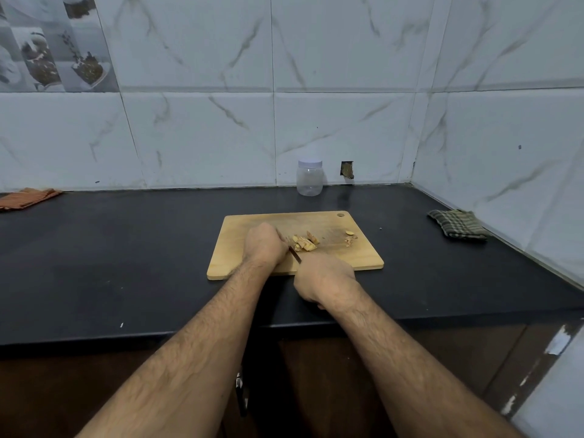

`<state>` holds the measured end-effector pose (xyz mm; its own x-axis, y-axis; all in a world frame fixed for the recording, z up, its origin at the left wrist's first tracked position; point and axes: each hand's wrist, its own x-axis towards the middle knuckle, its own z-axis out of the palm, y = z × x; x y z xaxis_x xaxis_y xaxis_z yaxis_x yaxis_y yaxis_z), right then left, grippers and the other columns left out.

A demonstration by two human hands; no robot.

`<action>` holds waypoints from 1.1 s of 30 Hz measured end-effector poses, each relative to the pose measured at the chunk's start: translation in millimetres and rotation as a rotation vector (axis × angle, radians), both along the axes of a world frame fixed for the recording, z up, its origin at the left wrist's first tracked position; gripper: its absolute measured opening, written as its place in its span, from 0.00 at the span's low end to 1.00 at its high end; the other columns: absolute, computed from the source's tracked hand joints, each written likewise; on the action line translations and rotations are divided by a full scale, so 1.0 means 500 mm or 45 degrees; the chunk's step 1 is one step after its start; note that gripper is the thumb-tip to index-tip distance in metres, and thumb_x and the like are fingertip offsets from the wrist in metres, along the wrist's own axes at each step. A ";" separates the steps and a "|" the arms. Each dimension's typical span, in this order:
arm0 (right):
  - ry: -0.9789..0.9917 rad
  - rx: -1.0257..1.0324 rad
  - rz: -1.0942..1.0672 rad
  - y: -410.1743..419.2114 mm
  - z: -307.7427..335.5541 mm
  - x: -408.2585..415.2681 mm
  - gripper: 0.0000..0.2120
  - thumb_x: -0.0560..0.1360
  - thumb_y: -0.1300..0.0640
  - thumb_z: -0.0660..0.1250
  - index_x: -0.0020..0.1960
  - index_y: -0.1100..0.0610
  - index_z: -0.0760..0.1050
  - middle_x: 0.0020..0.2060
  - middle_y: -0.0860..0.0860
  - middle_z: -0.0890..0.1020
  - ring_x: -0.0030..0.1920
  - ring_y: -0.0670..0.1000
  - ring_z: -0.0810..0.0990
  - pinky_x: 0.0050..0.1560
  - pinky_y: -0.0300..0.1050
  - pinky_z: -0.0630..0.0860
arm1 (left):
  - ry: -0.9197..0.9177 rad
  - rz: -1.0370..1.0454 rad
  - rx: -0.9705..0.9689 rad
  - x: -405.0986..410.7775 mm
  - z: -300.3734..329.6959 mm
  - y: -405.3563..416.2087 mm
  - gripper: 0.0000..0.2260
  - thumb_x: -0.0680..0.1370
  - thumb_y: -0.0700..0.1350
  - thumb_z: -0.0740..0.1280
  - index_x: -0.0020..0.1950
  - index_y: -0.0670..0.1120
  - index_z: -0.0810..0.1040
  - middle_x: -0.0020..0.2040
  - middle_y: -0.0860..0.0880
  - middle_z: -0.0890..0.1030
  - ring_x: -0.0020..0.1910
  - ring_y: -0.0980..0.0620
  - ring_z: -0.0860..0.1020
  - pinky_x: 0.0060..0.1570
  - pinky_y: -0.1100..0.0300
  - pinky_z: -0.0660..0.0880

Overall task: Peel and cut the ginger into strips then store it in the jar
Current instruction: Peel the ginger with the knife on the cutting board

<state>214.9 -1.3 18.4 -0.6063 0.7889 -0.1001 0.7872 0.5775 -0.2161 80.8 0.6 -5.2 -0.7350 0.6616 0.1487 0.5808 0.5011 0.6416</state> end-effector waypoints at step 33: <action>0.550 -0.154 -0.221 0.120 -0.029 0.044 0.10 0.76 0.57 0.55 0.45 0.59 0.74 0.31 0.53 0.78 0.35 0.56 0.78 0.34 0.45 0.71 | 0.148 -0.137 0.095 0.014 -0.009 0.010 0.05 0.76 0.42 0.71 0.41 0.49 0.83 0.43 0.53 0.83 0.46 0.56 0.79 0.46 0.63 0.72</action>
